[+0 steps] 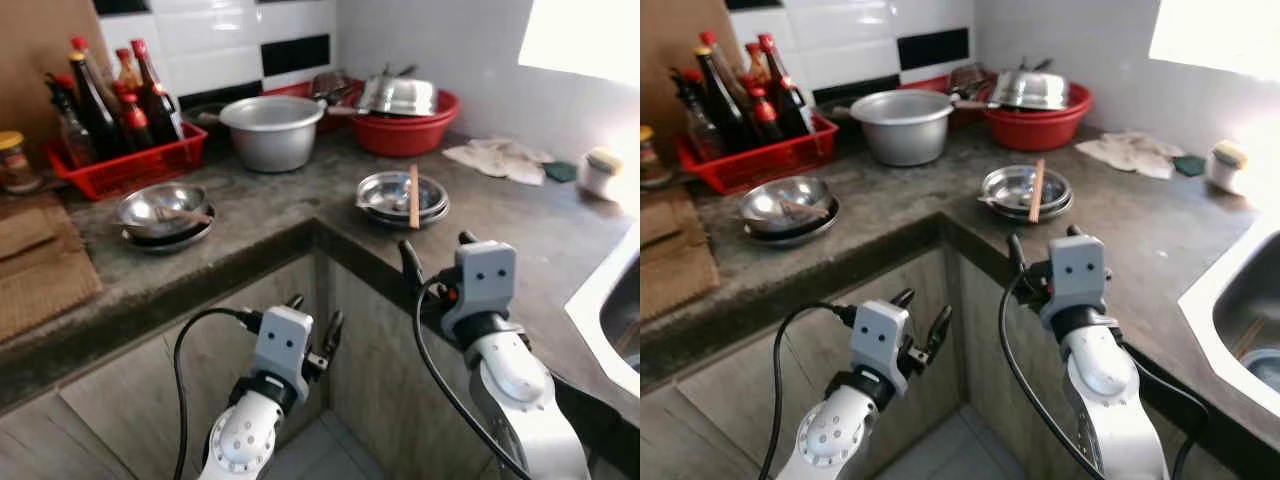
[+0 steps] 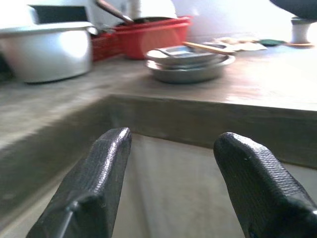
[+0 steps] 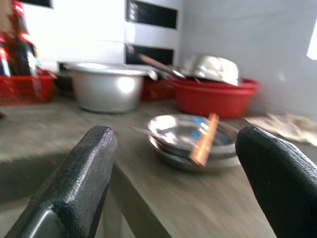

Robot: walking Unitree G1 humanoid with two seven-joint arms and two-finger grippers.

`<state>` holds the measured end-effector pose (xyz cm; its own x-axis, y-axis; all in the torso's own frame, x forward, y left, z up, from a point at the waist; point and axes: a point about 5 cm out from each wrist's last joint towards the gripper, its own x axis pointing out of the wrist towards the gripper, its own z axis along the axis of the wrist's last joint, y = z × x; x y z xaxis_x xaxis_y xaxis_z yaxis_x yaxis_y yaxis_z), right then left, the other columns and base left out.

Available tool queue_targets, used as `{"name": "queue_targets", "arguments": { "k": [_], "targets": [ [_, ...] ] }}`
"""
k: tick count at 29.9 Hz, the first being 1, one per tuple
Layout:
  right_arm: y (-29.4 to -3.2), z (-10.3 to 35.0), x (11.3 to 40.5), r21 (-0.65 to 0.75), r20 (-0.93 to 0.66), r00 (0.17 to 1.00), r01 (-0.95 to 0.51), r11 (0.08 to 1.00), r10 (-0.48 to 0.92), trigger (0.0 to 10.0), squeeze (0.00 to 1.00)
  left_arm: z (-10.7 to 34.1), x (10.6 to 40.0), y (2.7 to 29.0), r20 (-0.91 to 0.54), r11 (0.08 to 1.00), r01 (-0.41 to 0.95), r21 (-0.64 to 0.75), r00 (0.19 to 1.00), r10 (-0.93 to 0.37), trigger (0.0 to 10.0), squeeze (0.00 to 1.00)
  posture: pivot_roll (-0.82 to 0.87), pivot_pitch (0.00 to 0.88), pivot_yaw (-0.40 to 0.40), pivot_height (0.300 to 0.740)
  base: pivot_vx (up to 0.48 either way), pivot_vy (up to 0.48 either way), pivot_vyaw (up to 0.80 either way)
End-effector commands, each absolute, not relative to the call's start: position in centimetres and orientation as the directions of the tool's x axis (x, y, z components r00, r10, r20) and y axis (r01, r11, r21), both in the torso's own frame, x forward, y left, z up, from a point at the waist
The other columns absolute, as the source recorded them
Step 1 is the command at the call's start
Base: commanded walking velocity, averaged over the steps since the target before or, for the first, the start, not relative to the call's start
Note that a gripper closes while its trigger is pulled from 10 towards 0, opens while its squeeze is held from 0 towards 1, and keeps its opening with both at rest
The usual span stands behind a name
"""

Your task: Kitchen organization

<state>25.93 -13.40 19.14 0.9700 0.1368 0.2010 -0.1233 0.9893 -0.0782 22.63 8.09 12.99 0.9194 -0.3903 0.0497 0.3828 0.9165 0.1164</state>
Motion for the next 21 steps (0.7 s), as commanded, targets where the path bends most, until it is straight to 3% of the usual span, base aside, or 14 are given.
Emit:
{"name": "queue_targets", "arguments": {
  "k": [1,7,18,21],
  "targets": [
    [-12.7,19.4,26.2,-0.066,0.203,0.966,-0.147,0.987,0.158,10.0,0.00,13.0,22.7,8.7,0.048,0.921,0.366,0.134,0.926,-0.375,10.0,0.00,0.12,0.000,-0.029,0.740,0.300,0.000,0.00],
    [-12.8,19.7,26.6,-0.072,0.218,0.966,-0.128,0.989,0.140,10.0,0.00,12.9,22.7,8.7,0.044,0.920,0.367,0.135,0.926,-0.376,10.0,0.00,0.12,0.000,-0.029,0.740,0.289,0.000,0.00],
    [-12.7,19.7,27.1,-0.054,0.221,0.968,-0.105,0.993,0.115,10.0,0.00,12.2,22.4,8.4,0.005,0.908,0.407,0.095,0.912,-0.409,10.0,0.00,0.12,0.006,-0.024,0.740,0.000,0.000,0.00],
    [-12.4,19.8,27.6,-0.056,0.223,0.968,-0.108,0.993,0.118,10.0,0.00,12.1,22.3,8.3,0.000,0.904,0.416,0.095,0.909,-0.418,10.0,0.00,0.12,0.013,-0.020,0.740,0.000,0.000,-0.74]
  ]
}}
